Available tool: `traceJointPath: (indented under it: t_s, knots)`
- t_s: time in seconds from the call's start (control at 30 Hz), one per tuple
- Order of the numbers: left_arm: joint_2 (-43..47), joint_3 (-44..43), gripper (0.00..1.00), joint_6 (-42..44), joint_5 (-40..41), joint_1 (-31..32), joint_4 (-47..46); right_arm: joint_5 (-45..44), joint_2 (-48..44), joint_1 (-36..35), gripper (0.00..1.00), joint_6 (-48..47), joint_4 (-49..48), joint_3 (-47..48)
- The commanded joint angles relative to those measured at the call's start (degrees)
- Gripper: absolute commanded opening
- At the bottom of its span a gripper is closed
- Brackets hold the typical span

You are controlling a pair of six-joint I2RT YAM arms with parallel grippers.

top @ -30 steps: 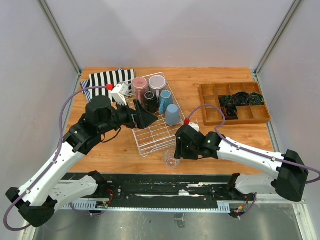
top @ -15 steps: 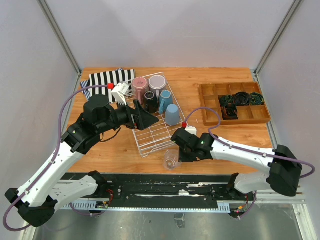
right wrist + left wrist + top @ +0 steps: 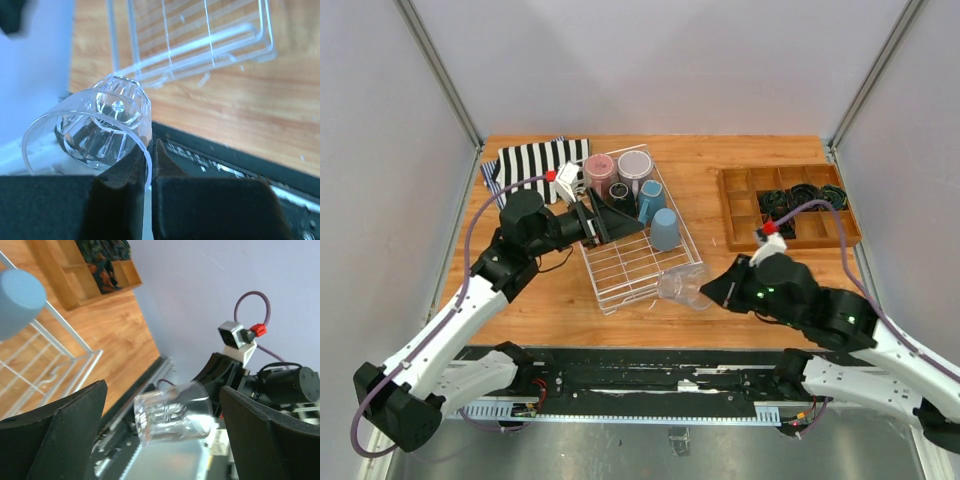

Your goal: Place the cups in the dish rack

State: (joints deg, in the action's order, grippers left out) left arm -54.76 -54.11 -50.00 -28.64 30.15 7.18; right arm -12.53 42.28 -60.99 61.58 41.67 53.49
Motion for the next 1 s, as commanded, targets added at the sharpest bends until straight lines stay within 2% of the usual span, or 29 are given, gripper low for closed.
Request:
traceJointPath:
  t_s: [0.0,0.13,0.27,0.4,0.7,0.97]
  knots:
    - [-1.1,5.9,1.00,-20.0,-6.2,-0.5,-21.8,-4.2,-5.1,7.1,0.01,-3.2,-10.9,-1.3]
    - [-2.4,8.8,1.00,-31.5,-4.9,-0.5,-31.4,5.3,-4.3,16.3,0.01,-6.8,-19.5,-2.2]
    - [-4.5,6.2,1.00,-34.8,-4.7,-0.5,-29.0,11.8,-0.3,21.9,0.01,-9.3,-25.9,-1.0]
    - [-5.7,6.5,1.00,-40.6,-3.3,-0.4,-30.2,15.2,3.8,24.2,0.01,-10.6,-32.6,-0.2]
    - [-6.4,4.9,1.00,-38.4,-2.4,-0.3,-23.0,19.4,9.6,26.7,0.01,-11.8,-41.7,2.3]
    - [-9.9,2.7,1.00,-36.7,-1.2,-0.4,-22.2,23.5,13.6,26.7,0.01,-8.3,-47.5,2.9]
